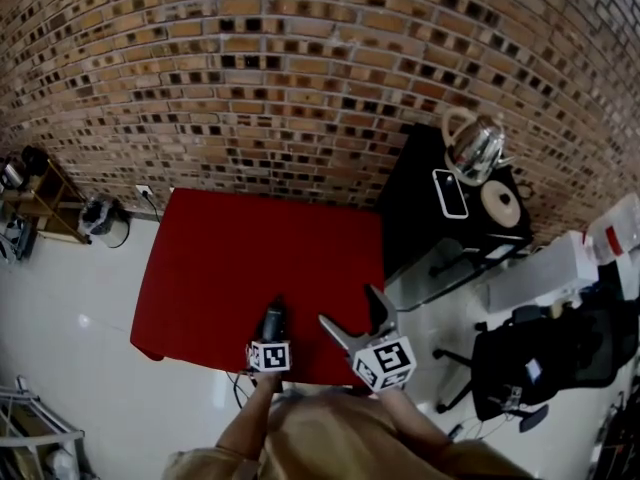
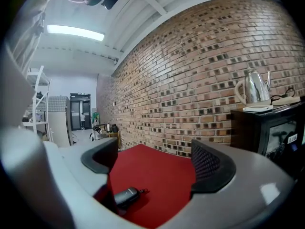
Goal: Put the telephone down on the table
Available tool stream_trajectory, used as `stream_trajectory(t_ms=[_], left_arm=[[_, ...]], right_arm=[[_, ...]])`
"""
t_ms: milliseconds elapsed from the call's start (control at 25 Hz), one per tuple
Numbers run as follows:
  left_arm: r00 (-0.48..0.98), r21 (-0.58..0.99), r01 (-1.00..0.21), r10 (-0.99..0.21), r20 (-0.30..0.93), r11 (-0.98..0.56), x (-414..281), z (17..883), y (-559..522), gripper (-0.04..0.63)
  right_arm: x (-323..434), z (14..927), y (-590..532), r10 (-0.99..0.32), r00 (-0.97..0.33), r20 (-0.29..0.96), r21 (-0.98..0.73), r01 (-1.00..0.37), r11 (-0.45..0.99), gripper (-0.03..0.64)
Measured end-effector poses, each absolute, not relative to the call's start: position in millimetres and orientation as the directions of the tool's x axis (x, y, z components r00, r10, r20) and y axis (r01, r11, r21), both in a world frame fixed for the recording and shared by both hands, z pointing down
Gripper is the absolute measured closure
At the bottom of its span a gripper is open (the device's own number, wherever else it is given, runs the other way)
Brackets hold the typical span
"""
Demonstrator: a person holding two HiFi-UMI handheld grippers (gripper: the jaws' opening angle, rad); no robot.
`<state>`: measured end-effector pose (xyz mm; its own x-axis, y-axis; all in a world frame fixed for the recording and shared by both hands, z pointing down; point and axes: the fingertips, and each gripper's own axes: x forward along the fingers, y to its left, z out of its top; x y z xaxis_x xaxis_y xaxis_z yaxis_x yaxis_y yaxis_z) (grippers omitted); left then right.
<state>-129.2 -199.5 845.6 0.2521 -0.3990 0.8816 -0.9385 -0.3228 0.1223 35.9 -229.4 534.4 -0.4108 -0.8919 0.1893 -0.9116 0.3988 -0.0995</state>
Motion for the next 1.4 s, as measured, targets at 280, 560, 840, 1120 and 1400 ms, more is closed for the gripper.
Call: stream_trajectory(t_ms=[280,560,840,1120,1400], left_arm=[[0.333,0.183,-0.925,-0.475,0.815,-0.334,-124.3,812.6,-207.9,0.219],[0.432,0.192,-0.901,-0.754,0.495,-0.390,-125.7,643.4,-263.4,0.219],[0.369,0.085,-0.929,-0.912,0.182,-0.359,-149.0,501.6,-270.0,0.219],[0.340,0.056,-0.940,-0.935,0.100,-0.336,-147.7,471.6,-259.7,0.222],[0.363,0.087,-0.930,-0.928,0.084,-0.356,-138.4,461.3,-260.1,0.222]], right_arm=[[48.3,534.9,-231.4,-0.888,-0.426,0.174,-0.136,-0.904,0.406,0.144],[49.6,525.6,-239.3,-0.881,-0.451,0.143,-0.160,-0.889,0.429,0.144],[54.2,492.9,-245.7,-0.895,-0.444,0.046,-0.150,-0.889,0.434,0.146],[59.7,452.9,-249.2,-0.896,-0.440,-0.060,-0.167,-0.880,0.444,0.189],[43.1,458.7,-251.2,-0.874,-0.485,-0.016,-0.122,-0.867,0.483,0.202]])
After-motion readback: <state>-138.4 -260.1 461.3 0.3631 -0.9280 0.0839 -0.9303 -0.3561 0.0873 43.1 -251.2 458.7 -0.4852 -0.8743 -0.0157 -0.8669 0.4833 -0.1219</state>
